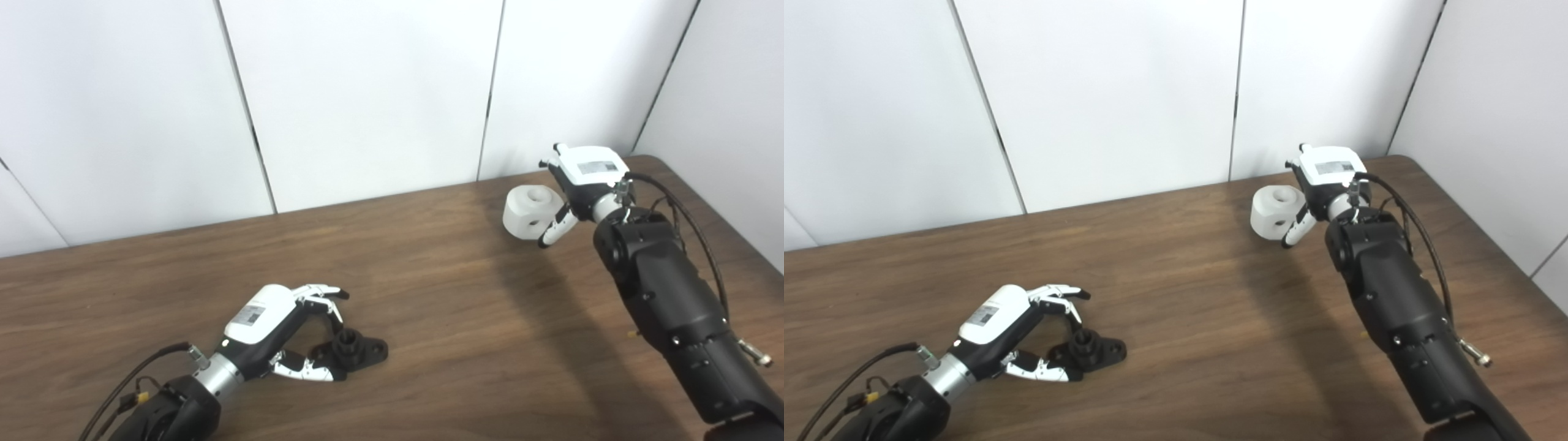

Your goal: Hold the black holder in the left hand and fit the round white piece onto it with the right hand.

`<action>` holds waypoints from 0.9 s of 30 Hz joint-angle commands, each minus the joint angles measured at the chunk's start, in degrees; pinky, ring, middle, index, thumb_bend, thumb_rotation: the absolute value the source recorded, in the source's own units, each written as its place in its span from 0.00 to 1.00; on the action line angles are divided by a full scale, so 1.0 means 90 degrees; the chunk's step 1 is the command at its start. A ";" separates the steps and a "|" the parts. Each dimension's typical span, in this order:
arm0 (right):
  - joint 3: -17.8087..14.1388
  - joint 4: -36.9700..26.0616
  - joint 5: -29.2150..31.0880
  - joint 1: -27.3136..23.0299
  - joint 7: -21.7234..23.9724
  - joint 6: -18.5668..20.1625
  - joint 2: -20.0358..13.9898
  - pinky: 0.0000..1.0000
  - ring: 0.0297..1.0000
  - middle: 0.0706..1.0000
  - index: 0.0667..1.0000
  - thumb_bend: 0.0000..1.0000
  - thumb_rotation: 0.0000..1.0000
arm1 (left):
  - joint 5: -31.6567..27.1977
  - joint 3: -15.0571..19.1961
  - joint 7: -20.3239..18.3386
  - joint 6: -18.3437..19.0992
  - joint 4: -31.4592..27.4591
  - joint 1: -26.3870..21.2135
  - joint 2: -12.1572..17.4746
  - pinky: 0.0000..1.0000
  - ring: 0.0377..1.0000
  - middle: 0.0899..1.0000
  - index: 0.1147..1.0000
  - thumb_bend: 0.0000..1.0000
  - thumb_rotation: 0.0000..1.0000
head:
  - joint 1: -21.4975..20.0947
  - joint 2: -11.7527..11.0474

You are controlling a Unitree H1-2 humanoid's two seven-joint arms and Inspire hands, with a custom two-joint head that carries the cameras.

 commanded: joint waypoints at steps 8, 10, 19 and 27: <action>0.0195 0.0334 0.0409 -0.0452 -0.0331 0.0109 -0.0213 0.82 0.94 0.99 0.86 0.99 0.34 | 0.0110 -0.0060 -0.0541 0.0242 0.0090 0.0306 0.0273 0.71 0.84 0.82 0.42 0.52 0.05 | 0.0037 0.0023; 0.0252 0.0464 0.0478 -0.0484 -0.0417 0.0117 -0.0208 0.82 0.94 0.99 0.86 0.99 0.33 | 0.0077 -0.0057 -0.0584 0.0248 0.0078 0.0304 0.0274 0.72 0.84 0.82 0.42 0.52 0.05 | 0.0037 0.0023; 0.0444 0.0729 0.0759 -0.0534 -0.0661 0.0272 -0.0182 0.84 0.93 0.97 0.86 0.96 0.30 | 0.0071 -0.0066 -0.0642 0.0243 -0.0022 0.0344 0.0326 0.70 0.83 0.81 0.42 0.52 0.05 | 0.0074 0.0055; 0.0548 0.0882 0.0958 -0.0532 -0.1035 0.0283 -0.0202 0.81 0.90 0.94 0.83 0.91 0.28 | -0.0018 -0.0033 -0.0758 0.0247 -0.0138 0.0393 0.0340 0.70 0.84 0.81 0.42 0.52 0.05 | 0.0093 0.0108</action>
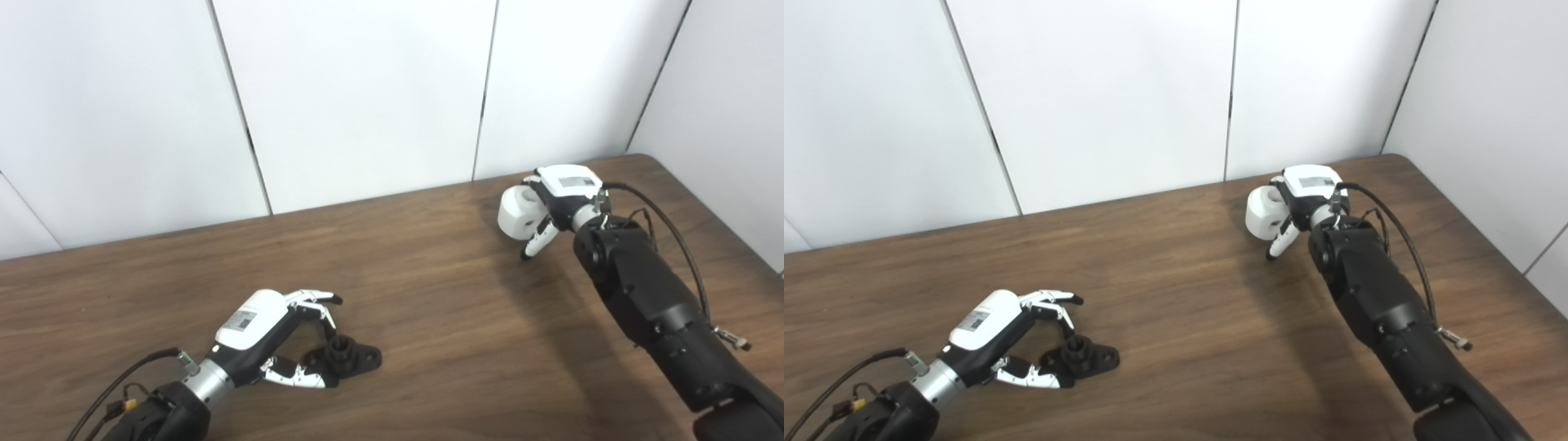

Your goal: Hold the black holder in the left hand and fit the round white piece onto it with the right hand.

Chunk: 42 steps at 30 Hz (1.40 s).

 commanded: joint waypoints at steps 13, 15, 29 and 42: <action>0.0010 0.0022 0.0428 -0.0167 -0.1897 -0.0633 -0.0382 0.71 0.73 0.69 0.45 0.52 0.14 | 0.0032 -0.0034 -0.0730 0.0365 -0.0151 0.0337 0.0224 0.70 0.83 0.81 0.42 0.52 0.05 | 0.0047 0.0122; 0.0054 -0.0044 0.0424 -0.0167 -0.1897 -0.0666 -0.0430 0.71 0.73 0.68 0.45 0.52 0.14 | 0.0048 -0.0031 -0.0731 0.0375 -0.0161 0.0339 0.0215 0.70 0.83 0.81 0.42 0.52 0.05 | 0.0069 0.0141; 0.0092 -0.1321 0.1042 -0.0055 -0.0776 -0.0614 -0.0607 0.65 0.74 0.68 0.45 0.52 0.14 | 0.0143 -0.0073 -0.0661 0.0366 -0.0044 0.0350 0.0138 0.71 0.85 0.83 0.42 0.52 0.05 | 0.0907 0.0449; 0.0306 -0.3461 0.1405 -0.0001 0.1056 -0.0442 -0.0393 0.65 0.79 0.72 0.45 0.53 0.14 | 0.0405 -0.0216 -0.0323 0.0458 0.0231 0.0312 -0.0199 0.75 0.89 0.86 0.42 0.52 0.06 | 0.2423 0.0863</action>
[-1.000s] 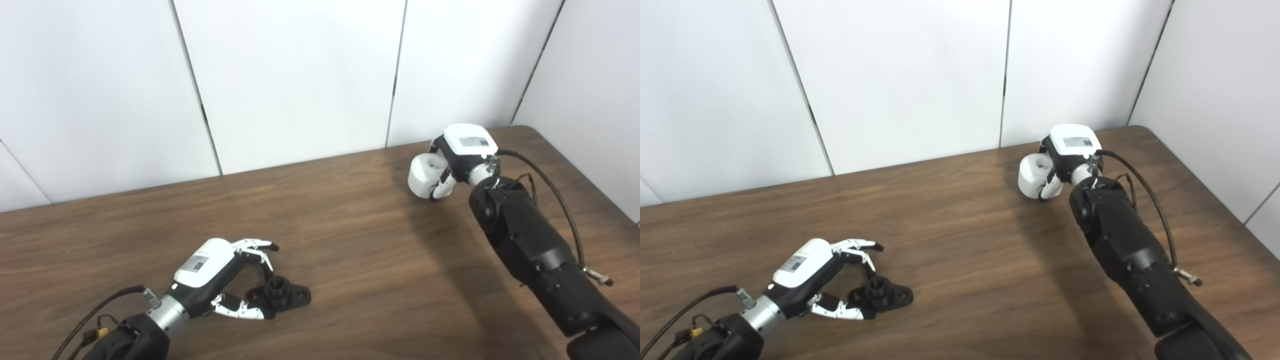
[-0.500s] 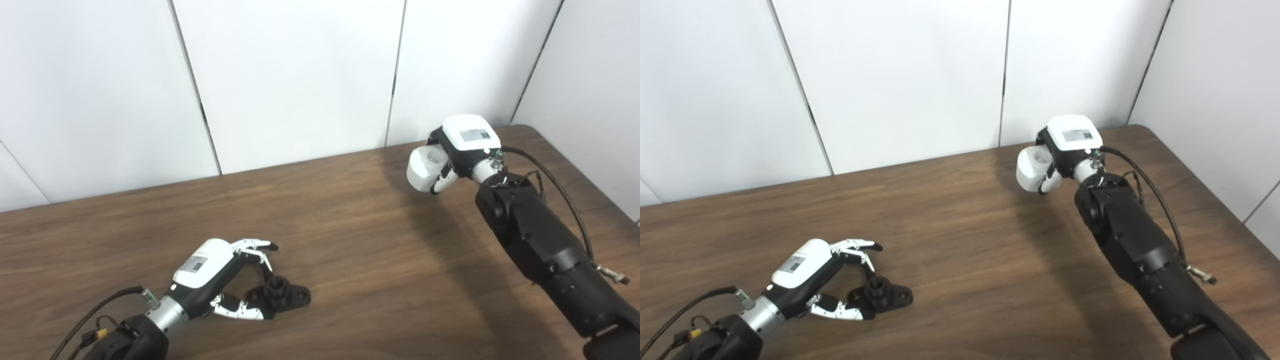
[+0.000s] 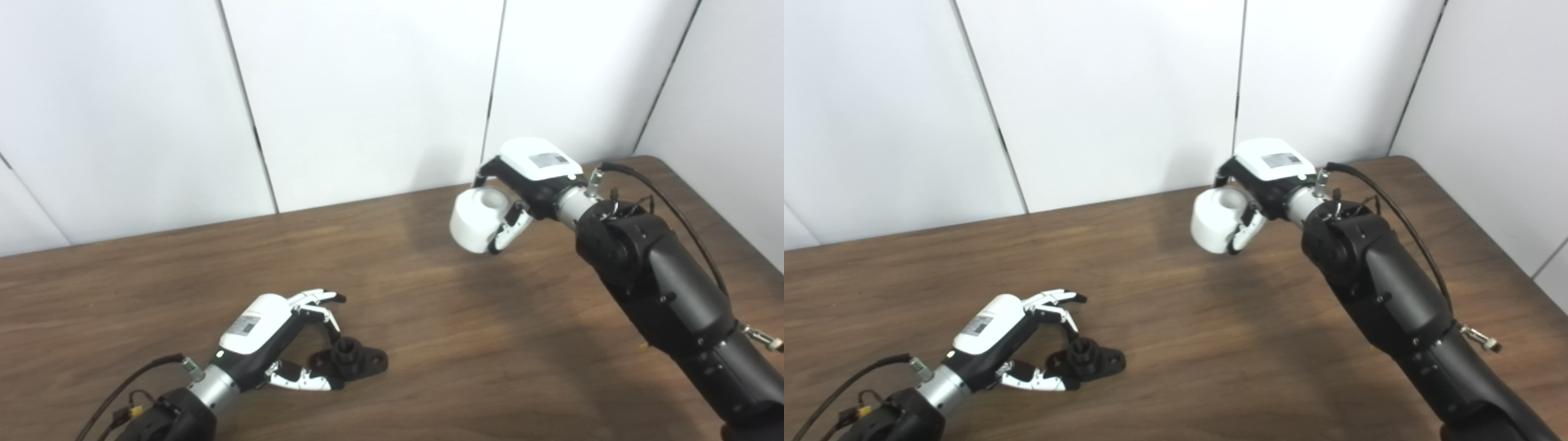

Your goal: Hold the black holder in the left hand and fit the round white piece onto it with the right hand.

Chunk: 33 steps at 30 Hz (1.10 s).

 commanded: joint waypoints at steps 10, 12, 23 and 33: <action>0.0168 -0.0917 0.0185 -0.0215 0.0240 -0.0426 0.0363 0.61 0.77 0.71 0.44 0.53 0.14 | 0.0492 -0.0314 -0.0404 0.0523 0.0331 0.0126 -0.0167 0.78 0.91 0.88 0.42 0.52 0.06 | 0.0497 0.0155; 0.0208 -0.0957 0.0243 -0.0219 0.0260 -0.0525 0.0433 0.62 0.77 0.71 0.44 0.53 0.14 | 0.0544 -0.0332 -0.0389 0.0562 0.0328 0.0122 -0.0197 0.78 0.91 0.88 0.42 0.52 0.07 | 0.0576 0.0187; 0.0486 -0.1087 0.0376 -0.0220 0.0482 -0.0831 0.0820 0.60 0.75 0.70 0.44 0.53 0.14 | 0.0700 -0.0367 -0.0361 0.0766 0.0306 0.0084 -0.0390 0.77 0.92 0.87 0.42 0.52 0.07 | 0.1107 0.0247; 0.0771 -0.1156 0.0440 -0.0169 0.0731 -0.0912 0.1110 0.61 0.76 0.71 0.44 0.53 0.14 | 0.0817 -0.0463 -0.0177 0.0748 0.0401 0.0002 -0.0472 0.74 0.91 0.87 0.42 0.52 0.07 | 0.1307 0.0335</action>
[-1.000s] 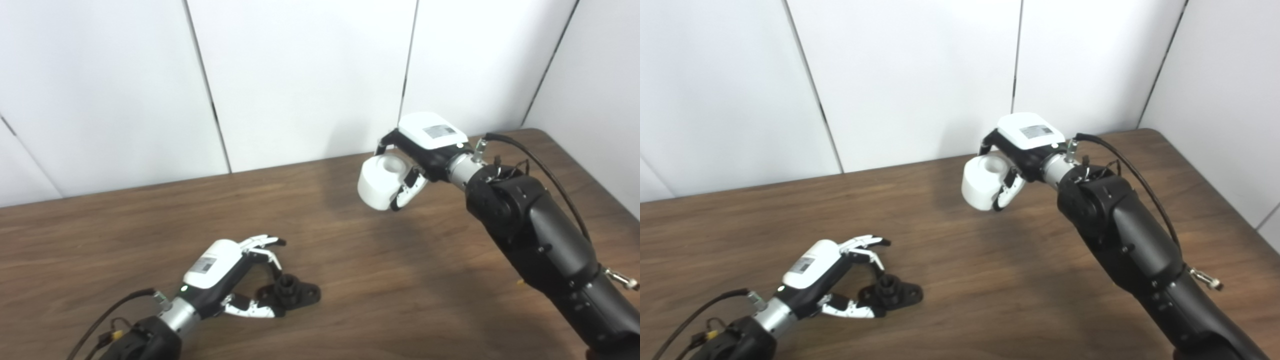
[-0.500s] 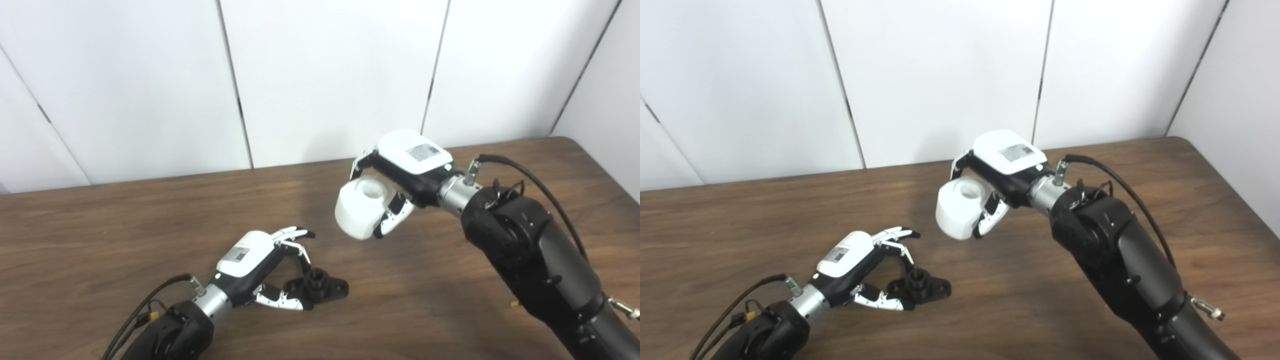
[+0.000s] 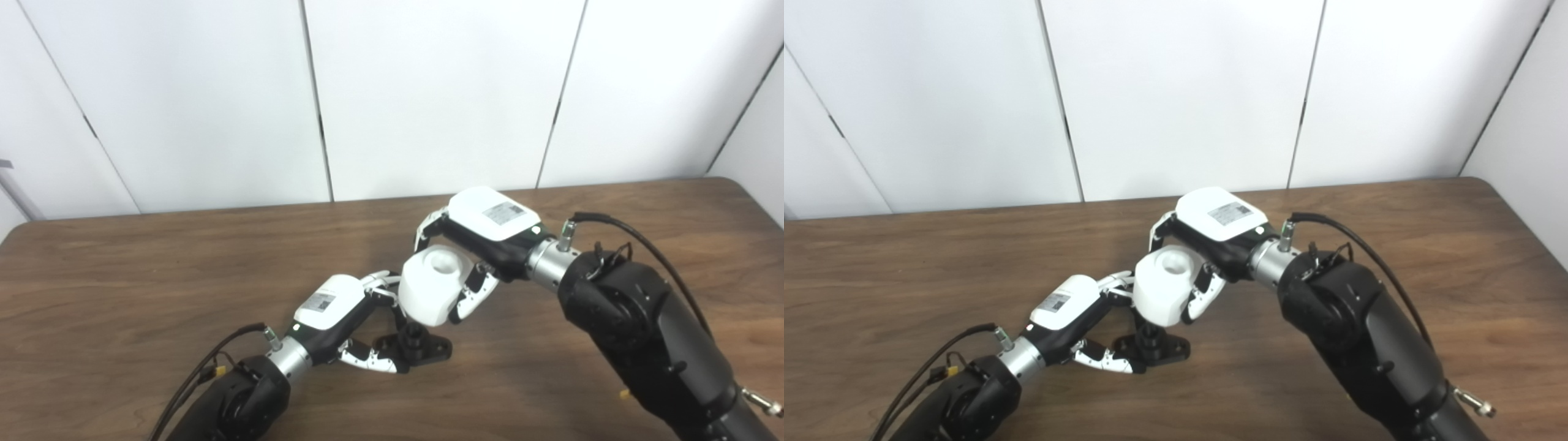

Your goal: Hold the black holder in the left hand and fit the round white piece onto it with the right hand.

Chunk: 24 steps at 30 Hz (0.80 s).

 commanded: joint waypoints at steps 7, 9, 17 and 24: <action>0.0093 -0.0262 -0.0020 -0.0215 0.0038 -0.0314 0.0098 0.61 0.77 0.72 0.44 0.53 0.14 | 0.0358 -0.0284 -0.0369 0.0291 0.0297 0.0133 0.0028 0.75 0.92 0.87 0.42 0.52 0.07 | 0.0061 0.0101; 0.0110 -0.0275 -0.0006 -0.0221 0.0094 -0.0300 0.0117 0.61 0.77 0.72 0.44 0.53 0.14 | 0.0356 -0.0290 -0.0389 0.0319 0.0265 0.0134 0.0027 0.74 0.92 0.87 0.42 0.52 0.07 | 0.0083 0.0131; 0.0155 -0.0233 0.0077 -0.0190 0.0171 -0.0384 0.0124 0.62 0.76 0.71 0.44 0.53 0.14 | 0.0362 -0.0310 -0.0410 0.0402 0.0204 0.0156 0.0018 0.75 0.92 0.87 0.42 0.52 0.07 | 0.0123 0.0208; 0.0140 -0.0119 0.0096 -0.0182 0.0150 -0.0536 0.0111 0.61 0.75 0.71 0.44 0.53 0.14 | 0.0302 -0.0328 -0.0501 0.0486 0.0115 0.0151 0.0038 0.76 0.93 0.87 0.42 0.52 0.07 | 0.0121 0.0246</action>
